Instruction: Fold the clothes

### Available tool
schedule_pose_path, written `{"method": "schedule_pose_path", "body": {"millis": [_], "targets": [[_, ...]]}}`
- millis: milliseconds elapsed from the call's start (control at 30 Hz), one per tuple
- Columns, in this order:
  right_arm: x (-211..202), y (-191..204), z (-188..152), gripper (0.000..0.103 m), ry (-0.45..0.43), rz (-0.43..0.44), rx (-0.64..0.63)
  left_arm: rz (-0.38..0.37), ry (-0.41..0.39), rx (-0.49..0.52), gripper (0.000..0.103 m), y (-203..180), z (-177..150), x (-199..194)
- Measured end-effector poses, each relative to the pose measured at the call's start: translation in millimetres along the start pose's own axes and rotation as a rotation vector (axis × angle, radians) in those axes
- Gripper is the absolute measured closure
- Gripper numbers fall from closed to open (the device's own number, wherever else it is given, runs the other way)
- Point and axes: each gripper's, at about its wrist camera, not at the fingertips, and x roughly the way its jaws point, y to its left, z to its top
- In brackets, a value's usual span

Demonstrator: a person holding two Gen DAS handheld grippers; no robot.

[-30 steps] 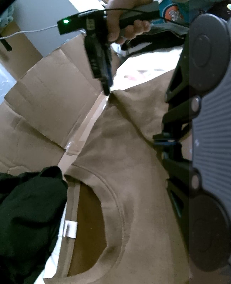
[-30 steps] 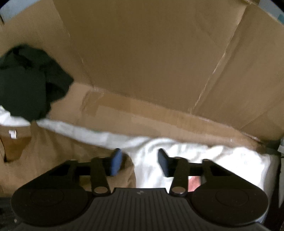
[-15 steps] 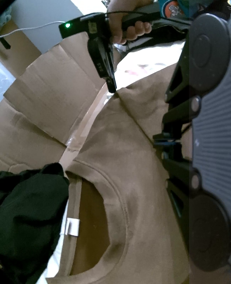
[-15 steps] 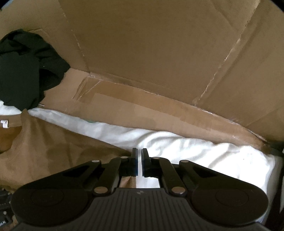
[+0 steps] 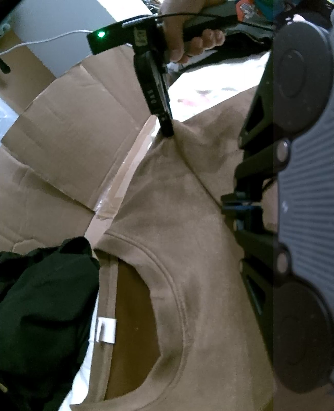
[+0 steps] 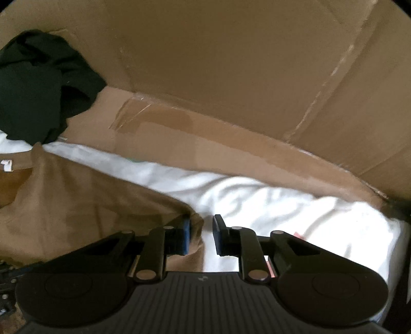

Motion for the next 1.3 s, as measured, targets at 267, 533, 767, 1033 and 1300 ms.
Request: {"method": "schedule_pose_path", "body": {"millis": [267, 533, 767, 1033, 1300], "targets": [[-18, -2, -4, 0.042, -0.039, 0.020, 0.006, 0.036, 0.023, -0.016, 0.086, -7, 4, -4], [-57, -16, -19, 0.032, -0.098, 0.066, 0.031, 0.089, 0.001, -0.011, 0.073, -23, 2, -32], [-100, -31, -53, 0.032, -0.153, 0.112, 0.051, 0.093, 0.002, 0.013, 0.065, -46, -4, -68], [-147, -38, -99, 0.032, -0.205, 0.154, 0.049, 0.087, 0.047, 0.044, 0.065, -74, -33, -94], [-174, -54, -154, 0.032, -0.222, 0.157, 0.083, 0.045, 0.108, 0.072, 0.065, -96, -60, -98]]}}
